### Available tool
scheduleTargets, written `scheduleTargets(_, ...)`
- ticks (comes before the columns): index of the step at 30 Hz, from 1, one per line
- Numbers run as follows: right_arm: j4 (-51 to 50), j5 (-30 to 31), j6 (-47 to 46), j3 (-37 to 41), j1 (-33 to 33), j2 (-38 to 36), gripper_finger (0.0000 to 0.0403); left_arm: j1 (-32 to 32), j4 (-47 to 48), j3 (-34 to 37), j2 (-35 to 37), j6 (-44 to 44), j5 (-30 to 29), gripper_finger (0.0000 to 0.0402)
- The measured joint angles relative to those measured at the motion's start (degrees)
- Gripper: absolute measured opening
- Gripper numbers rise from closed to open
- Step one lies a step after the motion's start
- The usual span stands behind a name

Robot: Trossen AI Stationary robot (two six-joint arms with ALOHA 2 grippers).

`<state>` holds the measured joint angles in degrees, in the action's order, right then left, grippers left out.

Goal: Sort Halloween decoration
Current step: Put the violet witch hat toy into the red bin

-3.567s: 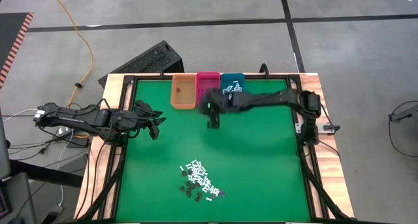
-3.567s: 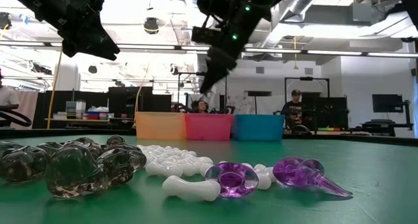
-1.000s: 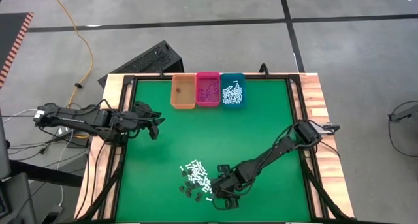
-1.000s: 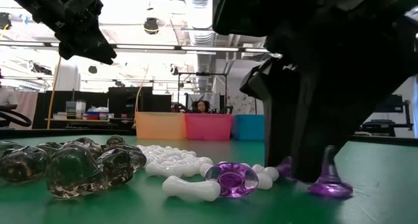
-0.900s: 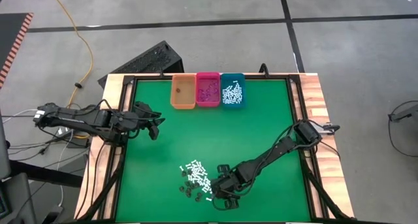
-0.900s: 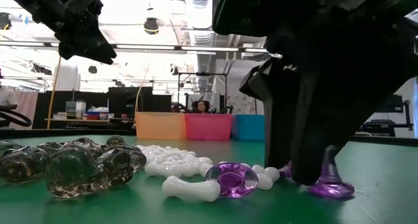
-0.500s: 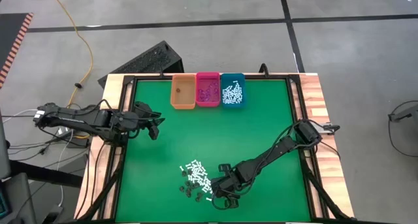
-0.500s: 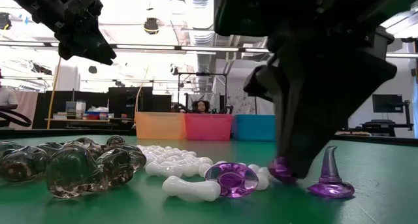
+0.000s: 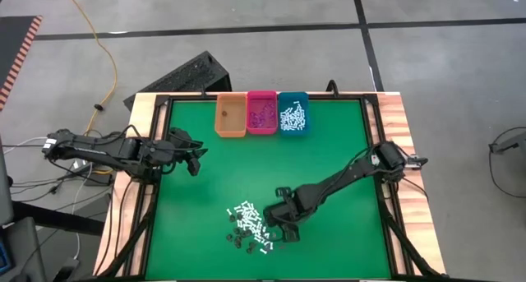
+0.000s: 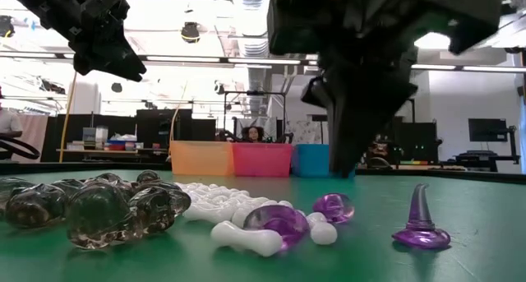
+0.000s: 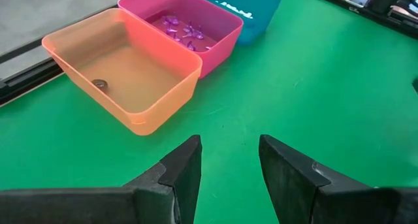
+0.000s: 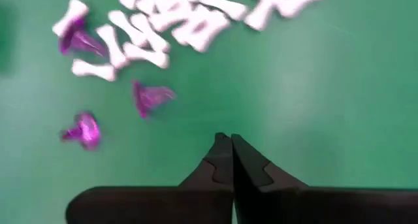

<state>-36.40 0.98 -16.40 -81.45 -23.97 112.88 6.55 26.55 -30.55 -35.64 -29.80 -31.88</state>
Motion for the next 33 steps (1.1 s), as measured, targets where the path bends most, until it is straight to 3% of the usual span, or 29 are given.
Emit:
scheduleTargets(3, 0.5, -2.3, 1.7, 0.0, 1.0, -1.6, 0.0027, 0.0, 0.1, 0.0, 0.0, 0.0, 0.0, 0.0144)
scheduleTargets(7, 5.3, -5.4, 1.7, -0.1, 0.1, -2.3, 0.0086, 0.0, 0.1, 0.0, 0.0, 0.1, 0.0, 0.0144)
scheduleTargets(12, 8.6, -4.3, 1.7, -0.1, -2.9, -0.3, 0.0171, 0.0, 0.1, 0.0, 0.0, 0.2, 0.0, 0.0144)
scheduleTargets(16, 8.1, -2.0, 1.1, 0.0, -4.1, 1.2, 0.0209, 0.0, 0.1, 0.0, 0.0, 0.2, 0.0, 0.0144)
scheduleTargets(20, 8.5, 0.7, 0.0, -0.2, -4.2, 2.8, 0.021, 0.0, 0.1, 0.0, 0.0, 0.2, 0.0, 0.0144)
scheduleTargets(33, 11.5, 0.6, -0.1, -0.1, -4.1, 2.8, 0.0178, 0.0, 0.1, 0.0, 0.0, 0.1, -0.1, 0.0144)
